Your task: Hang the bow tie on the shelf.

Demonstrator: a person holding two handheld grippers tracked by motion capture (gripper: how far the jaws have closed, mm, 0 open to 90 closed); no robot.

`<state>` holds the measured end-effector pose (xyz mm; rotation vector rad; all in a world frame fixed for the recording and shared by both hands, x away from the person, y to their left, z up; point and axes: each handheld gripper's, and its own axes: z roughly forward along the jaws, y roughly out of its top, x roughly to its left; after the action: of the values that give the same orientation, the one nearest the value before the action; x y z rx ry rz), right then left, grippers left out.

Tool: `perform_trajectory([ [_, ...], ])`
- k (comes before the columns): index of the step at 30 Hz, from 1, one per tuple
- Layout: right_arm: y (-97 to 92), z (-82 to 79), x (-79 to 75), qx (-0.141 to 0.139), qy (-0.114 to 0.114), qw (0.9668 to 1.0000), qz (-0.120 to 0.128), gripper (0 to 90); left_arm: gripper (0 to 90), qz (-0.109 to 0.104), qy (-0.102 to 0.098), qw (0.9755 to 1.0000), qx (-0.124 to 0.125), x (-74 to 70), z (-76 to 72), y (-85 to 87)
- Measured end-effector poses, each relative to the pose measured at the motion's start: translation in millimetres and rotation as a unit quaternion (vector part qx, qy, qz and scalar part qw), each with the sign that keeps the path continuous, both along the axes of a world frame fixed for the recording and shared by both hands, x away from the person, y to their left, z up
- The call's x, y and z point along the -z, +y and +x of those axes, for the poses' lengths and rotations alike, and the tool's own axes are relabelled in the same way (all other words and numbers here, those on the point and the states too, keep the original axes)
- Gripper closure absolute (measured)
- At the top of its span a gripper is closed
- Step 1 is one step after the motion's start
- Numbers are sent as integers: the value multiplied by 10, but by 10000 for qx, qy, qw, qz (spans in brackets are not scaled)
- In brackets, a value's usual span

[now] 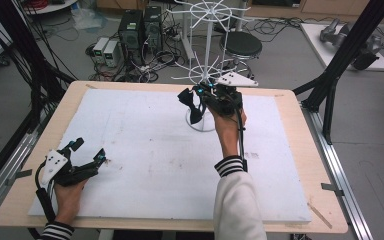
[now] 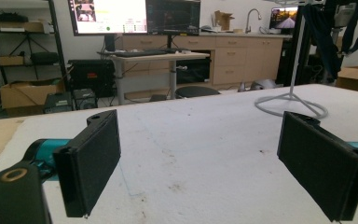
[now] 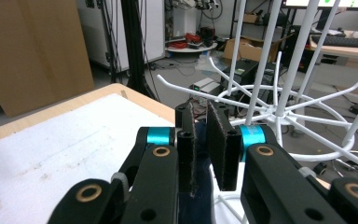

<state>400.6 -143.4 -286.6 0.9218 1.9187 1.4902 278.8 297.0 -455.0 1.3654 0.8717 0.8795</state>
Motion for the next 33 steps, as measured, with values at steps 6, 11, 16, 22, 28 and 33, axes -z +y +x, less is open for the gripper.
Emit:
perform_trajectory([
  [6,-16,-76,-9,31,-165,9998,61,678,136,-28,2,10000,-4,0,3,-1],
  [11,-29,-211,-21,340,-511,9981,-62,295,136,-34,5,10000,-9,1,3,-2],
  [16,-109,-403,-43,505,-703,9962,32,109,136,-27,36,10000,-9,-2,10,0],
  [22,-353,-764,20,489,-1055,9932,-9,102,136,-39,53,10000,32,-3,14,9],
  [28,-710,-1098,250,650,-1121,9916,14,102,136,-28,14,10000,38,0,7,7],
  [33,-1030,-1246,545,936,-1027,9903,-27,103,136,-28,8,10000,37,0,5,7],
])
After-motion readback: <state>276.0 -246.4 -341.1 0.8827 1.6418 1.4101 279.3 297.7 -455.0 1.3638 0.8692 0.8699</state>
